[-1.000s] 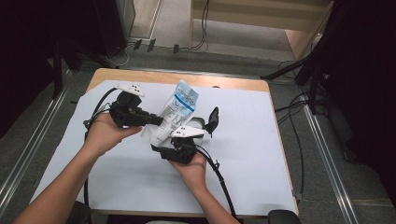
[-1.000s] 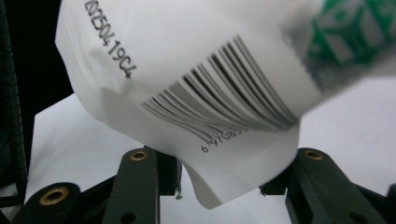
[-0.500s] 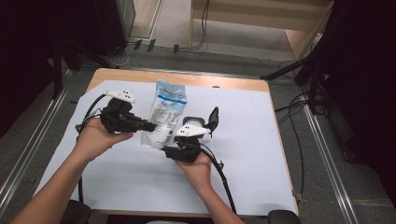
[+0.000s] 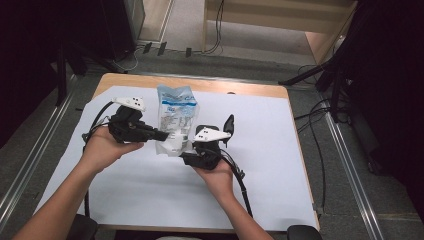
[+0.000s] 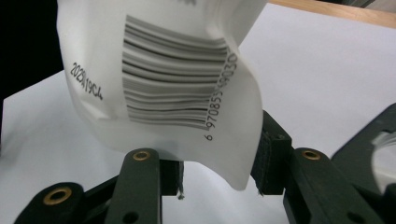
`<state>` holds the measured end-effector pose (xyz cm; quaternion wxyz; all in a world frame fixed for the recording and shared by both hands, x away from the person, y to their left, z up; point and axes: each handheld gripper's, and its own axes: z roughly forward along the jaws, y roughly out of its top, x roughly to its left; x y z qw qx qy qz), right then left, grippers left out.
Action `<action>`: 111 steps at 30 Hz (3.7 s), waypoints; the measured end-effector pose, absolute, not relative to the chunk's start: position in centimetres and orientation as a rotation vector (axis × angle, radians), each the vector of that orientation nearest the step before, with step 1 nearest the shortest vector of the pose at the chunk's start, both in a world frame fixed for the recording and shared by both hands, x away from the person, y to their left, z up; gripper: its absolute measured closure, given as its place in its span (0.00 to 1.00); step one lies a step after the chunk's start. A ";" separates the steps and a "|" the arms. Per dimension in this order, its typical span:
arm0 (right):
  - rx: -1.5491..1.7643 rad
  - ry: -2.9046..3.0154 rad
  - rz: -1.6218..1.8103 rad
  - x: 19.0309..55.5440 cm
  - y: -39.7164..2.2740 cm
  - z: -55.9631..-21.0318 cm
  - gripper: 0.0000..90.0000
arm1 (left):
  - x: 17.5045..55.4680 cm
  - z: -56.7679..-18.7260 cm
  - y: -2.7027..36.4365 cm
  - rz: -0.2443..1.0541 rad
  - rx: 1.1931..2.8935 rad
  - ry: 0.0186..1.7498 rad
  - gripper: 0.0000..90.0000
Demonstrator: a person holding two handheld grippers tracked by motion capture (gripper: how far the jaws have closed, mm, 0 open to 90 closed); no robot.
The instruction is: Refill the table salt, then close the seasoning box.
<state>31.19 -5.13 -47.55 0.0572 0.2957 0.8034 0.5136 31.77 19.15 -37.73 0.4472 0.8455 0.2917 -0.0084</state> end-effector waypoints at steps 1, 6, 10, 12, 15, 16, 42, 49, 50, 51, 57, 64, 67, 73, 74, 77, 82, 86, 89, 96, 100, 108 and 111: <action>0.898 2.434 1.561 31.3 -5.3 -47.5 0.68 | 32.0 -37.7 19.2 -0.031 2.067 0.725 1.00; 0.930 2.404 1.576 31.9 -6.6 -46.9 0.69 | 32.5 -37.4 19.9 -0.035 1.999 0.734 1.00; 0.936 2.392 1.559 32.0 -7.4 -46.6 0.69 | 32.5 -37.1 20.3 -0.013 1.988 0.739 1.00; 0.943 2.382 1.547 32.1 -7.9 -46.5 0.69 | 32.5 -36.9 20.6 0.004 1.990 0.737 1.00; 0.955 2.356 1.550 32.2 -8.8 -46.3 0.69 | 32.5 -36.9 21.1 0.037 1.993 0.746 1.00; 0.958 2.348 1.555 32.1 -9.1 -46.1 0.69 | 32.5 -37.0 21.2 0.043 1.995 0.748 1.00; 0.949 2.390 1.559 30.9 -11.5 -44.6 0.82 | 35.0 -42.1 25.1 0.155 1.990 0.882 1.00; 0.957 2.409 1.576 31.0 -11.8 -44.3 0.85 | 36.0 -44.6 26.0 0.157 1.981 0.917 1.00; 0.956 2.409 1.581 31.0 -11.9 -44.2 0.86 | 36.1 -44.9 26.1 0.159 1.981 0.920 1.00; 0.963 2.410 1.583 31.0 -12.0 -44.0 0.87 | 36.1 -45.2 26.1 0.167 1.979 0.930 1.00; 0.952 2.412 1.603 31.0 -12.3 -43.0 0.91 | 36.1 -46.2 26.1 0.183 2.021 0.911 1.00; 0.947 2.437 1.588 31.6 -13.1 -41.8 1.00 | 35.8 -47.5 26.7 0.140 2.034 0.928 0.99; 0.939 2.440 1.575 32.0 -13.5 -41.0 1.00 | 35.6 -47.7 27.0 0.136 2.043 0.923 0.99; 0.950 2.410 1.567 33.0 -15.0 -39.2 1.00 | 35.1 -48.4 27.8 0.104 2.052 0.929 0.96; 0.954 2.398 1.569 33.2 -15.2 -39.0 1.00 | 35.0 -48.4 27.9 0.099 2.052 0.927 0.96; 0.988 2.366 1.573 33.6 -16.3 -38.4 1.00 | 34.9 -48.5 28.0 0.092 2.056 0.910 0.95; 1.038 2.319 1.563 34.2 -18.0 -38.5 1.00 | 34.8 -48.6 27.9 0.095 2.069 0.882 0.92; 1.092 2.299 1.551 34.4 -19.3 -38.9 1.00 | 34.8 -48.6 27.8 0.092 2.071 0.884 0.90; 1.125 2.298 1.542 34.6 -19.8 -39.6 1.00 | 34.7 -48.7 27.7 0.092 2.074 0.884 0.89; 1.177 2.296 1.523 34.7 -20.7 -40.9 1.00 | 34.6 -48.7 27.5 0.100 2.082 0.880 0.86; 1.194 2.315 1.524 34.9 -20.6 -41.5 1.00 | 34.5 -48.6 27.4 0.101 2.082 0.874 0.84; 1.169 2.351 1.524 35.0 -19.4 -42.0 1.00 | 34.3 -48.1 27.5 0.126 2.067 0.854 0.76; 1.165 2.355 1.520 35.0 -19.1 -42.1 1.00 | 34.2 -48.0 27.5 0.131 2.048 0.863 0.74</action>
